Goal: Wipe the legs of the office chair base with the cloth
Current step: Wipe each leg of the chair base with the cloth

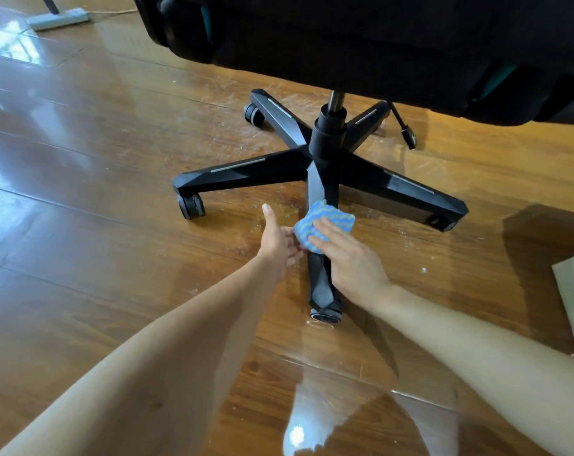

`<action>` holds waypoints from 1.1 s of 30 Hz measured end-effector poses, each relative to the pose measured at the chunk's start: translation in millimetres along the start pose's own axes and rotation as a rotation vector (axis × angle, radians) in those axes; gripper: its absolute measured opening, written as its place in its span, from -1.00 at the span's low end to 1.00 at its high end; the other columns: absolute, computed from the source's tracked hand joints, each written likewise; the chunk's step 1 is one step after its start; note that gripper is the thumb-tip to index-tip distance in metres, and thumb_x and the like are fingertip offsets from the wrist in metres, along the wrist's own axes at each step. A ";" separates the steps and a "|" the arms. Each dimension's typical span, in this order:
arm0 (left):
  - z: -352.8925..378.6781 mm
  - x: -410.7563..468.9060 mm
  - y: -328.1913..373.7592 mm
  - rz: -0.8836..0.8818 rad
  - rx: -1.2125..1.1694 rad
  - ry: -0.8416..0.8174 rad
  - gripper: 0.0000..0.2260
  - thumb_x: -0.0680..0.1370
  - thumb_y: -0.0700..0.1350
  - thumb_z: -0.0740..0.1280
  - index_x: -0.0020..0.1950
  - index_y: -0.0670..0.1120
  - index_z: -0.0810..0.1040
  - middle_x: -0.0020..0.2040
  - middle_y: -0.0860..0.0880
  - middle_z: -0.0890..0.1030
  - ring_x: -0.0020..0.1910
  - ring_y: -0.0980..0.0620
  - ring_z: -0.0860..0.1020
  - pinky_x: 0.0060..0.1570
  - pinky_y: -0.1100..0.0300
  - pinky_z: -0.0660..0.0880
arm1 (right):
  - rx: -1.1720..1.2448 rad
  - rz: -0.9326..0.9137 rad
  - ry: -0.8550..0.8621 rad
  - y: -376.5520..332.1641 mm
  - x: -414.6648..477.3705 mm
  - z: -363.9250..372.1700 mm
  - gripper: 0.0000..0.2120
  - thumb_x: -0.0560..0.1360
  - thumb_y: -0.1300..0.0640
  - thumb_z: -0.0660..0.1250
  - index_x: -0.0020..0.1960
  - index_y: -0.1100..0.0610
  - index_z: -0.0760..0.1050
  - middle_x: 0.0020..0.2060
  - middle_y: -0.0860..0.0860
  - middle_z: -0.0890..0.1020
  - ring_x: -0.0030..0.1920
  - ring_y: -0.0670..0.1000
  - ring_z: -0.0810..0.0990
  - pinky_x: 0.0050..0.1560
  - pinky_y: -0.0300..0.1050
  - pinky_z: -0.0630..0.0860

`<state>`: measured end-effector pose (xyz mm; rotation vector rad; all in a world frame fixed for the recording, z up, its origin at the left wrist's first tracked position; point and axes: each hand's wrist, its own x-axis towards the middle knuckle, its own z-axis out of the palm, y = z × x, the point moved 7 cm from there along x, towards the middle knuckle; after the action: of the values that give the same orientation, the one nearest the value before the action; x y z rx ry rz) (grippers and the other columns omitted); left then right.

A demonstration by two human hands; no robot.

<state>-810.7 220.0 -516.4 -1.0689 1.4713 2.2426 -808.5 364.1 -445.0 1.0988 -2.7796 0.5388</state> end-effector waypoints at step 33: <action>-10.6 12.3 7.8 0.050 -0.063 0.145 -0.23 0.67 0.43 -0.04 0.50 -0.15 0.50 0.01 -0.06 0.64 0.15 -0.07 0.62 0.47 -0.07 0.45 | -0.623 -0.003 -0.331 -20.6 143.0 -3.5 -0.72 0.56 0.17 0.26 0.23 0.16 0.57 0.18 0.05 0.54 0.25 0.10 0.41 0.01 -0.03 0.45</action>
<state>-819.1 205.0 -522.0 -1.2509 1.5085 2.3029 -899.5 259.7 -403.9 1.1019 -2.8689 -0.5337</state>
